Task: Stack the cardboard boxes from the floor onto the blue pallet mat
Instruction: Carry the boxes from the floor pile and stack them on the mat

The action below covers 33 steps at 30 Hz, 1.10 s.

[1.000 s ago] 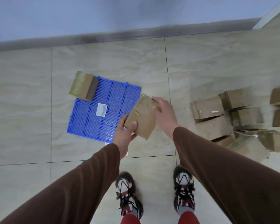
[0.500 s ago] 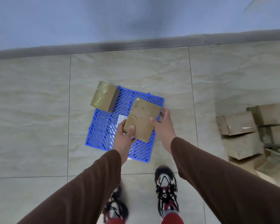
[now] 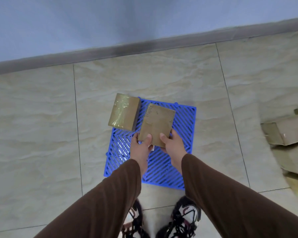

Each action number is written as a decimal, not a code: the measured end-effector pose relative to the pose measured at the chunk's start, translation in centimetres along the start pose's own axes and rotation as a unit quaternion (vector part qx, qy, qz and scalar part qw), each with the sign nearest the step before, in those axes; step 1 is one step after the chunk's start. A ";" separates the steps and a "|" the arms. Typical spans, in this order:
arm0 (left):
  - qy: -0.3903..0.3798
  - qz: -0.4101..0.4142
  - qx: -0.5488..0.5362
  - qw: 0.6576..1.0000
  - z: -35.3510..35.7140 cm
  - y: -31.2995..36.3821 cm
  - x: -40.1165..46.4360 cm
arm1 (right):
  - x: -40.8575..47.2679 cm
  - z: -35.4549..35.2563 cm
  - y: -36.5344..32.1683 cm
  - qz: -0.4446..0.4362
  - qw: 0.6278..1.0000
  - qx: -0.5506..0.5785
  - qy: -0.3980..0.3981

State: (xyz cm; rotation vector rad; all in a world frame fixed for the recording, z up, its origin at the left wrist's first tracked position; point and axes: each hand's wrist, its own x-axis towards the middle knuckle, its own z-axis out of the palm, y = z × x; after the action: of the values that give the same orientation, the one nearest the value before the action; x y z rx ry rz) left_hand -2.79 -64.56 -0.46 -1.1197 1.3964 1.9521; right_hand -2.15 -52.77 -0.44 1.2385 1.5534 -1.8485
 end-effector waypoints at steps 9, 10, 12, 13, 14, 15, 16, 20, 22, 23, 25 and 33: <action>0.018 -0.036 -0.051 0.998 -0.4 -2.1 6.4 | 5.8 2.2 1.3 -0.028 0.999 -0.024 0.024; 0.018 -0.036 -0.051 0.998 -0.4 -2.0 6.8 | 6.0 2.5 1.4 -0.030 0.999 -0.029 0.025; 0.028 -0.032 -0.056 0.998 -0.5 -1.9 7.2 | 6.4 2.9 1.7 -0.037 0.998 -0.033 0.028; 0.032 -0.030 -0.060 0.997 -0.5 -1.8 7.3 | 6.6 3.1 1.8 -0.041 0.998 -0.032 0.030; 0.036 -0.030 -0.058 0.997 -0.5 -1.6 7.4 | 6.8 3.3 1.9 -0.044 0.998 -0.031 0.033; 0.037 -0.031 -0.053 0.997 -0.4 -1.4 7.4 | 6.9 3.5 1.9 -0.046 0.998 -0.031 0.033; 0.038 -0.034 -0.043 0.998 -0.4 -1.3 7.4 | 6.9 3.5 1.8 -0.044 0.998 -0.034 0.031; 0.040 -0.062 0.035 0.997 0.1 -0.6 5.9 | 5.8 2.6 1.4 -0.026 0.999 -0.039 0.014; 0.042 -0.070 0.091 0.993 0.2 -0.3 4.2 | 4.3 1.3 1.3 -0.017 0.998 -0.050 0.019; 0.041 -0.071 0.118 0.990 0.3 -0.3 3.2 | 3.5 0.6 1.3 -0.018 0.998 -0.056 0.026; 0.043 -0.080 0.149 0.985 0.5 -0.2 0.8 | 1.5 -1.3 1.3 -0.029 0.997 -0.062 0.046; -0.039 0.030 0.366 0.929 4.9 0.9 -8.5 | -8.9 -12.3 -1.7 -0.114 0.965 -0.177 0.153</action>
State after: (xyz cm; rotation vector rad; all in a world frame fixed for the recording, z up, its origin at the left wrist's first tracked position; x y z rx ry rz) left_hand -0.51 -59.72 7.77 -0.6365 1.8936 1.2810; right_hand 5.46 -42.73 8.13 1.2570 2.1636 -1.4576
